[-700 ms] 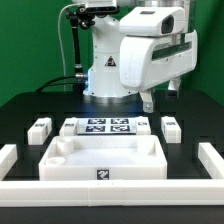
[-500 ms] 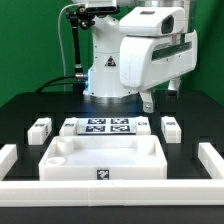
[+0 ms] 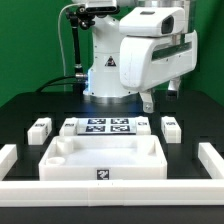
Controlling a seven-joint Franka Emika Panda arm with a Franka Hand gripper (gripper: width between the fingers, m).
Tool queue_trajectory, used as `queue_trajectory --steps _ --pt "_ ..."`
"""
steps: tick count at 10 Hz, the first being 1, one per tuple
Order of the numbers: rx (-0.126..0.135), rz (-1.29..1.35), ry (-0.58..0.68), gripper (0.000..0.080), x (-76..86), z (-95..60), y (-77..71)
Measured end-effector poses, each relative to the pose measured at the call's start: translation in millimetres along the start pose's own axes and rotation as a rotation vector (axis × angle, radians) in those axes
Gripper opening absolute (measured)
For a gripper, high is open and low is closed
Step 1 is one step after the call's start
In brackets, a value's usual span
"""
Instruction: Assemble desk
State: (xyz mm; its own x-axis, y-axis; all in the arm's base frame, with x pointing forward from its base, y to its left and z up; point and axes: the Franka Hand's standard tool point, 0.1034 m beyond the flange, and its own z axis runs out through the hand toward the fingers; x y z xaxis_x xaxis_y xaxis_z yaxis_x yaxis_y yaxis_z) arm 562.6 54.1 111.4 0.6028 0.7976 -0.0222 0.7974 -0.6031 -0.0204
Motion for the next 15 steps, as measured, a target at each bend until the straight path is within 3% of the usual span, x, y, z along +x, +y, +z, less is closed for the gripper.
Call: queue_trajectory --steps 1,3,6,8,9,11,13,14,15 --pt "-0.022 -0.11 0.02 0.0649 -15.4 8.5 -0.5" --pt "-0.021 -0.283 0.016 0.0649 -64.8 31.1 -8.2" --pt "-0.012 -0.568 0.023 0.0649 -120.8 67.8 -13.3" --pt "-0.026 -0.594 0.038 0.0649 -131.7 89.1 -8.7" --pt "-0.021 -0.584 0.039 0.0649 -133.2 96.9 -5.5" --pt "-0.022 -0.583 0.04 0.0649 -132.4 96.2 -5.0" --pt "-0.019 -0.582 0.039 0.0385 -133.1 97.5 -5.6" --pt "-0.018 -0.582 0.039 0.0385 -133.2 97.7 -5.7" --pt "-0.018 -0.582 0.039 0.0186 -133.3 97.9 -5.7"
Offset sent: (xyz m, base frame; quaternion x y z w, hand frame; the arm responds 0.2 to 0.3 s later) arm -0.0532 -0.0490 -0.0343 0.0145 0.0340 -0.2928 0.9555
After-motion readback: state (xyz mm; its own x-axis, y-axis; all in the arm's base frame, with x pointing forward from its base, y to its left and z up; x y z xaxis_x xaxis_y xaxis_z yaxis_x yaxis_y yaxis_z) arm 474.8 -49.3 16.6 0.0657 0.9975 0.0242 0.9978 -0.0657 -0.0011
